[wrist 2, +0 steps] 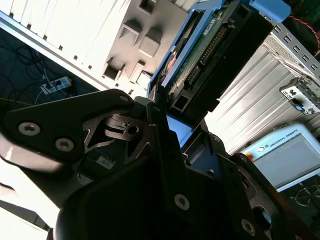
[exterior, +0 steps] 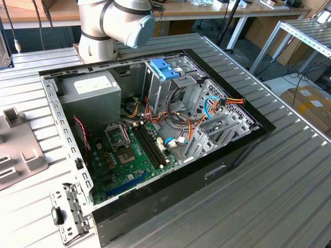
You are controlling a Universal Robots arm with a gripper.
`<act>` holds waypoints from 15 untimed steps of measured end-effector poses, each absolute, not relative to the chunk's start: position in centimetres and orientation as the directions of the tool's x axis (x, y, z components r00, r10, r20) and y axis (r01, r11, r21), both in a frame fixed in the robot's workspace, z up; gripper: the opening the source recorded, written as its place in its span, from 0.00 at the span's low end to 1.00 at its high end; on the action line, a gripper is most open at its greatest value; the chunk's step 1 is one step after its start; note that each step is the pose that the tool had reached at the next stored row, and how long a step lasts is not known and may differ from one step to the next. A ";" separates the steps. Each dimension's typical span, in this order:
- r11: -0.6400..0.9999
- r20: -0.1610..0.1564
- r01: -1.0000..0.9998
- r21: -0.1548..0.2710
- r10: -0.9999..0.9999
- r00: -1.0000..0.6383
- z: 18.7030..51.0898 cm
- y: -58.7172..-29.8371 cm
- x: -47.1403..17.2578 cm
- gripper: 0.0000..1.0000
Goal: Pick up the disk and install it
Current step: 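Pick up the disk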
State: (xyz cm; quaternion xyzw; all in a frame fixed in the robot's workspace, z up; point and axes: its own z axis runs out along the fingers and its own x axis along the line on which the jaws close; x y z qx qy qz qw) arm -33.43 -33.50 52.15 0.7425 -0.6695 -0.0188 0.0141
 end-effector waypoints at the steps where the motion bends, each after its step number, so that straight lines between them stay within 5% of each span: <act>1: -0.103 -0.009 -0.994 0.046 -0.995 0.103 52.1 -33.5 -33.4 0.37; 15: -0.103 -0.009 -0.994 0.046 -0.995 0.103 52.1 -34.1 -32.9 0.37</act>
